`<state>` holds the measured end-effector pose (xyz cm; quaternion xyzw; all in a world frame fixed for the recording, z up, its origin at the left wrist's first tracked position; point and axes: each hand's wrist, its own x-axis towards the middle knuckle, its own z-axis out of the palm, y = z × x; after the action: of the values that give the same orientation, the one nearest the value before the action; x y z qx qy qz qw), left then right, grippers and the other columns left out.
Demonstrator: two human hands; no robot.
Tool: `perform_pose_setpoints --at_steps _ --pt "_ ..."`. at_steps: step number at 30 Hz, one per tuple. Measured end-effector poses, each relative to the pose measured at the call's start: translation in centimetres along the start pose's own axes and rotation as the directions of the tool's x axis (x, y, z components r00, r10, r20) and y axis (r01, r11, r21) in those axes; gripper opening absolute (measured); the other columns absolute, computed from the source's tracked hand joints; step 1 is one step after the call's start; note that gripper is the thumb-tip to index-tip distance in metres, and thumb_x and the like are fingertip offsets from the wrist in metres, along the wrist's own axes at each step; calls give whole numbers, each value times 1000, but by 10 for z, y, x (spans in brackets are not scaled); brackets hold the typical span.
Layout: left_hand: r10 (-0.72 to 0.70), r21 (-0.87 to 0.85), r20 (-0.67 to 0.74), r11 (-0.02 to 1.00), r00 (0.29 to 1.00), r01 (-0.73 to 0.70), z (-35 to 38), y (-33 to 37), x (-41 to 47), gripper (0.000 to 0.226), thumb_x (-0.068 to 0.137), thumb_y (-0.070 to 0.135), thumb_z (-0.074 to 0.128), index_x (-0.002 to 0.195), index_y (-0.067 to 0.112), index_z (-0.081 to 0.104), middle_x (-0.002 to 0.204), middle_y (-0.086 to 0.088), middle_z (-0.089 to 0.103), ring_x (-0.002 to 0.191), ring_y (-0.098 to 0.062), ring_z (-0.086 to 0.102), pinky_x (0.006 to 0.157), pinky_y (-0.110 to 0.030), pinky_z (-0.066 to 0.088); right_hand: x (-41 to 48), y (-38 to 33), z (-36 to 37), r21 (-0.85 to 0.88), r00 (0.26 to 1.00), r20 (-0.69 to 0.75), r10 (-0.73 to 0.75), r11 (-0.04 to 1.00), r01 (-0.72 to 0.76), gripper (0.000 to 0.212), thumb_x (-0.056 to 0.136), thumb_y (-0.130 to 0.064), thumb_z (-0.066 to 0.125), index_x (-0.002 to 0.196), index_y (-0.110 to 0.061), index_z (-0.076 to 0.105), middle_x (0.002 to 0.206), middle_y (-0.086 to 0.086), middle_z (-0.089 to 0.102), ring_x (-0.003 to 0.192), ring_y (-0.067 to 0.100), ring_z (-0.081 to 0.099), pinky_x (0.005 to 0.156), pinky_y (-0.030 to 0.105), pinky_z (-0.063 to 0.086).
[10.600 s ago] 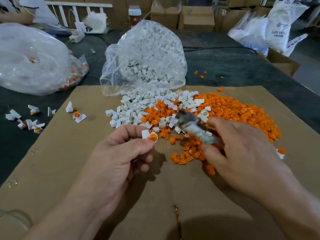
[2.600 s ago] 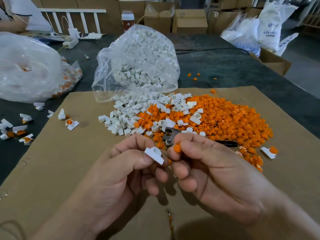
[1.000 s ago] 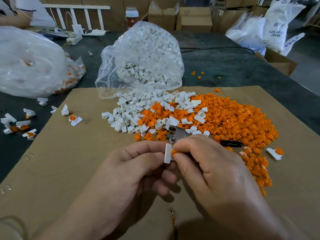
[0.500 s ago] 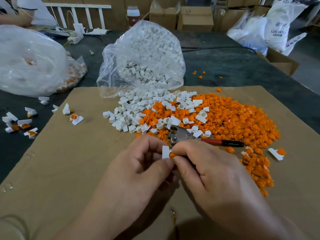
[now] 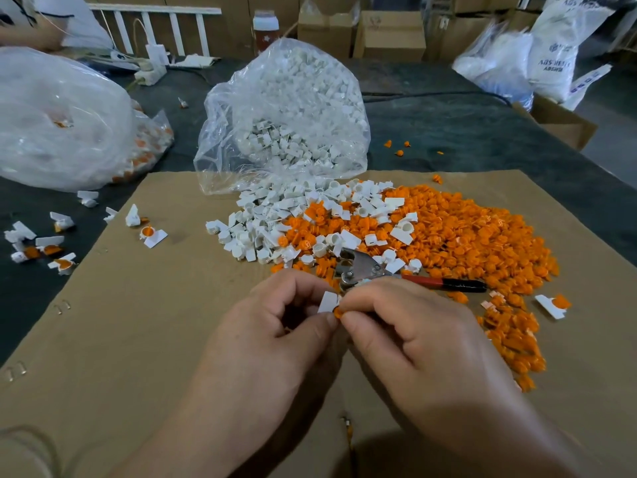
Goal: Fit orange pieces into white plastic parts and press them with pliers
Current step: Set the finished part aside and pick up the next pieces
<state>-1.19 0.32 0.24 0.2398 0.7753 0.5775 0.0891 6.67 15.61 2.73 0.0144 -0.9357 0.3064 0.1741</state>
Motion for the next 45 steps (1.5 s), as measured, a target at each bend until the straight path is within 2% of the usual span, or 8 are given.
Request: perform_pose_setpoints --at_steps 5,15,20,23,25,28,38,45 --pt "-81 -194 97 976 992 98 0 0 0 16 76 40 80 88 33 72 72 -2 74 62 -20 71 59 -34 58 1 8 -2 474 968 106 228 844 -251 16 89 -24 66 95 -39 65 82 -7 69 65 12 69 57 30 59" --pt "-21 -124 91 992 996 32 1 4 -2 12 79 30 77 85 37 70 69 0 72 60 -20 66 57 -34 53 2 9 -2 615 960 169 222 738 -278 17 87 -19 66 94 -34 67 76 2 72 65 19 71 61 44 61" --pt "-1 -92 86 996 996 9 0 10 -2 15 70 30 70 84 35 69 66 2 70 63 -29 64 54 -42 52 1 7 -2 465 978 119 171 861 -207 17 91 -21 64 94 -37 62 82 -9 69 69 8 69 60 23 58" --pt "-100 -205 50 973 994 108 -3 9 3 15 67 17 79 77 23 70 61 -7 65 50 -25 58 48 -35 52 4 15 -11 -21 997 14 78 997 -78 21 90 -51 49 110 -45 52 108 -26 54 100 -3 52 75 13 44" --pt "-213 -383 67 897 975 222 -8 9 7 18 63 3 79 72 16 70 58 -11 60 47 -18 55 43 -28 49 6 22 -18 -321 989 77 123 943 -92 49 85 -59 39 132 -45 38 130 -28 38 122 -2 31 96 20 32" --pt "-275 -543 102 790 956 285 -14 10 10 18 52 14 77 69 17 71 58 -7 56 47 -11 53 40 -20 44 5 32 -22 -574 943 192 273 810 -118 66 88 -65 35 145 -41 13 146 -17 24 134 11 18 107 36 24" --pt "-267 -632 179 706 947 319 -14 8 13 16 63 9 68 76 17 73 61 -7 56 49 -14 52 39 -23 44 8 40 -27 -640 932 219 288 764 -85 63 86 -67 30 142 -44 13 138 -20 37 129 11 24 99 38 25" --pt "-271 -636 169 705 948 315 -14 7 14 16 62 8 68 74 17 73 62 -6 57 48 -14 53 39 -23 43 13 37 -21 -549 987 70 144 831 -83 30 91 -52 24 108 -37 43 83 -14 48 80 8 43 76 33 30"
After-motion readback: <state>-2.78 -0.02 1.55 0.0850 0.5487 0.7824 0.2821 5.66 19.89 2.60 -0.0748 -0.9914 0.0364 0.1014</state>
